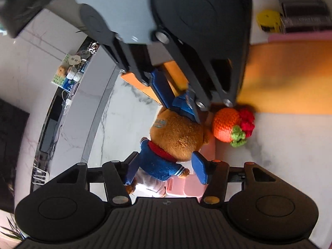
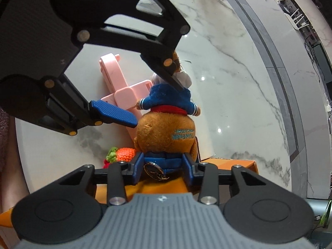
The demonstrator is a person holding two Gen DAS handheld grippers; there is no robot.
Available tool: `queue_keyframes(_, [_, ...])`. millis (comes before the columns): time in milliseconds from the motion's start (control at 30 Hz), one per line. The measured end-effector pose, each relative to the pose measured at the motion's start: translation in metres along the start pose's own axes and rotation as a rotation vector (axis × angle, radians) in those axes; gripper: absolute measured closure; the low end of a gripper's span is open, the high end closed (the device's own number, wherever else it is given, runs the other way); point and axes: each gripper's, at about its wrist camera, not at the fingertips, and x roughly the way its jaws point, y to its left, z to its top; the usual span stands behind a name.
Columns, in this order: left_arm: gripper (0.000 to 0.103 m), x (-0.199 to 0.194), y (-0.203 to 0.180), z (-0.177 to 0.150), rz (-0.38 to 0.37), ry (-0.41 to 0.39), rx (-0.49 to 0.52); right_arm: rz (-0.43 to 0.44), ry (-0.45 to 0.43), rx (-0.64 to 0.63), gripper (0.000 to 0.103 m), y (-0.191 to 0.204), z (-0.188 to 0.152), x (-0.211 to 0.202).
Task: Organize objects
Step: 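Grasp teddy bear keychain with left tool while right tool grasps knitted strawberry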
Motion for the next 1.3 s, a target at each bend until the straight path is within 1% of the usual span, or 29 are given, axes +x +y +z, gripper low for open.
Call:
queue_keyframes(100, [0.032,0.006,-0.01,0.001,0.013,0.01,0.063,0.031,-0.023,0.01,0.069,-0.004,-0.003,-0.005])
queue_keyframes(233, [0.029,0.012,-0.02,0.002,0.019,0.013,0.136,0.067,-0.038,0.043,0.072,-0.011,-0.004,-0.01])
queue_keyframes(400, [0.027,0.015,-0.02,0.005,0.012,0.014,0.176,0.133,-0.062,0.131,0.075,-0.021,-0.007,-0.021])
queue_keyframes(467, [0.027,0.017,-0.024,0.005,0.023,0.014,0.211,0.167,-0.086,0.165,0.077,-0.025,-0.009,-0.028])
queue_keyframes(500, [0.027,0.018,-0.026,0.005,0.03,0.018,0.229,0.178,-0.092,0.179,0.083,-0.028,-0.009,-0.031])
queue_keyframes(533, [0.03,0.019,-0.029,0.005,0.035,0.019,0.244,0.176,-0.094,0.184,0.095,-0.027,-0.009,-0.034])
queue_keyframes(567, [0.033,0.019,-0.03,0.005,0.034,0.02,0.248,0.173,-0.094,0.184,0.095,-0.026,-0.009,-0.036])
queue_keyframes(600, [0.042,0.02,-0.03,0.006,0.015,0.022,0.24,0.174,-0.095,0.183,0.102,-0.026,-0.008,-0.037])
queue_keyframes(667, [0.043,0.021,-0.03,0.007,0.016,0.023,0.223,0.213,-0.091,0.192,0.103,-0.024,-0.006,-0.036])
queue_keyframes(700, [0.046,0.021,-0.031,0.007,0.015,0.022,0.22,0.209,-0.087,0.177,0.103,-0.022,-0.005,-0.034])
queue_keyframes(767, [0.05,0.02,-0.029,0.005,0.011,0.016,0.192,0.188,-0.081,0.146,0.103,-0.014,-0.004,-0.032])
queue_keyframes(833, [0.052,0.018,-0.028,0.003,0.025,0.011,0.176,0.195,-0.082,0.156,0.103,-0.018,-0.004,-0.033])
queue_keyframes(933, [0.054,0.01,-0.021,-0.001,0.053,0.011,0.111,0.166,-0.085,0.163,0.097,-0.023,-0.007,-0.04])
queue_keyframes(1000, [0.054,0.002,-0.012,-0.002,0.059,0.031,0.059,0.161,-0.085,0.166,0.098,-0.026,-0.011,-0.048])
queue_keyframes(1100, [0.054,-0.012,0.005,-0.006,0.033,0.067,-0.061,0.158,-0.085,0.138,0.096,-0.023,-0.012,-0.056])
queue_keyframes(1133, [0.054,-0.017,0.01,-0.009,0.022,0.079,-0.107,0.166,-0.078,0.131,0.094,-0.021,-0.012,-0.056])
queue_keyframes(1200, [0.054,-0.03,0.025,-0.013,-0.004,0.097,-0.227,0.172,-0.051,0.112,0.091,-0.013,-0.009,-0.052])
queue_keyframes(1267, [0.054,-0.042,0.038,-0.018,-0.029,0.111,-0.331,0.173,-0.019,0.077,0.08,-0.002,-0.004,-0.045])
queue_keyframes(1300, [0.054,-0.047,0.042,-0.021,-0.038,0.115,-0.374,0.175,-0.003,0.059,0.069,0.004,-0.002,-0.041])
